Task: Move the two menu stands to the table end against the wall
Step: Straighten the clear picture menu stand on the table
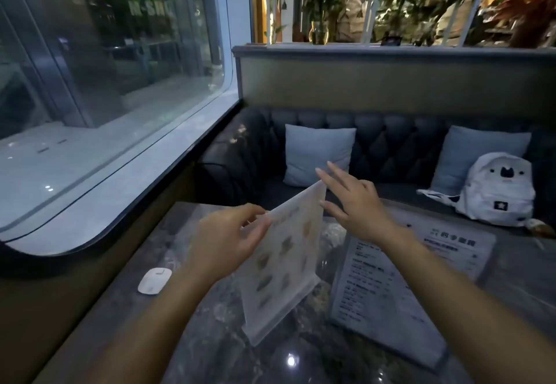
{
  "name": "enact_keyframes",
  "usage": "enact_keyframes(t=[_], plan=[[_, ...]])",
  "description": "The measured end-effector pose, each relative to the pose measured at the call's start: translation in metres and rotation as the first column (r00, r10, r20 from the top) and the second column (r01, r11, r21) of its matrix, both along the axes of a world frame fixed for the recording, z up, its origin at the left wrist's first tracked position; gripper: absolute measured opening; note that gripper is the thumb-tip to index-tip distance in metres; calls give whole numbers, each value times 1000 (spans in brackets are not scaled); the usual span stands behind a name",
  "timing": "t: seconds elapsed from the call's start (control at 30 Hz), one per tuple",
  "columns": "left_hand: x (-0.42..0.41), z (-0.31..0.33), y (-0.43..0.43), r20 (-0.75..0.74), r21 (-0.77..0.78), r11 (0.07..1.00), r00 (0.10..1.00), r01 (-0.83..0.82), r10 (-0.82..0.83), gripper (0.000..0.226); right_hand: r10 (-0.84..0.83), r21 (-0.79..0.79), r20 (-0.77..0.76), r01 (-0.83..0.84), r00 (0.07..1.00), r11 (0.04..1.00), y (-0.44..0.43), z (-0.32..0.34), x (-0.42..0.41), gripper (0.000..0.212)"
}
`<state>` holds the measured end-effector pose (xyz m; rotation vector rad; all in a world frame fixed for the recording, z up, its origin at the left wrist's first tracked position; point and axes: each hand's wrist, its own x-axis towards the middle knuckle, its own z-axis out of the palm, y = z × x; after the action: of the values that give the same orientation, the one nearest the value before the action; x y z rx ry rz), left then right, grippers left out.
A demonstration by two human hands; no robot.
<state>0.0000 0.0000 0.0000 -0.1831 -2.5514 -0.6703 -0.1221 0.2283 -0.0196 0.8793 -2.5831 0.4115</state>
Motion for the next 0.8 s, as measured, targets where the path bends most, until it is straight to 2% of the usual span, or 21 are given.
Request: enact_keyframes(t=[0.2,0.5,0.63,0.8], plan=[[-2,-10,-6,23,-65,997,999,32,-31,26,-3,-37,111,7,994,999,-8,-5,-5,51],[-8,-13,-17,-65,-70,997,997,-42,37,20,23,-186,27,-18,999,982,-14,-1,-7,29],[-12,-11,-26,-40,-94,988,992,-119,116,19,9,-229,47,2,999,974,-14,0,-6,26],[-14,-4,-39,32,-107,987,992,-116,120,15,-13,-267,67,30,998,963,-15,2,0,25]])
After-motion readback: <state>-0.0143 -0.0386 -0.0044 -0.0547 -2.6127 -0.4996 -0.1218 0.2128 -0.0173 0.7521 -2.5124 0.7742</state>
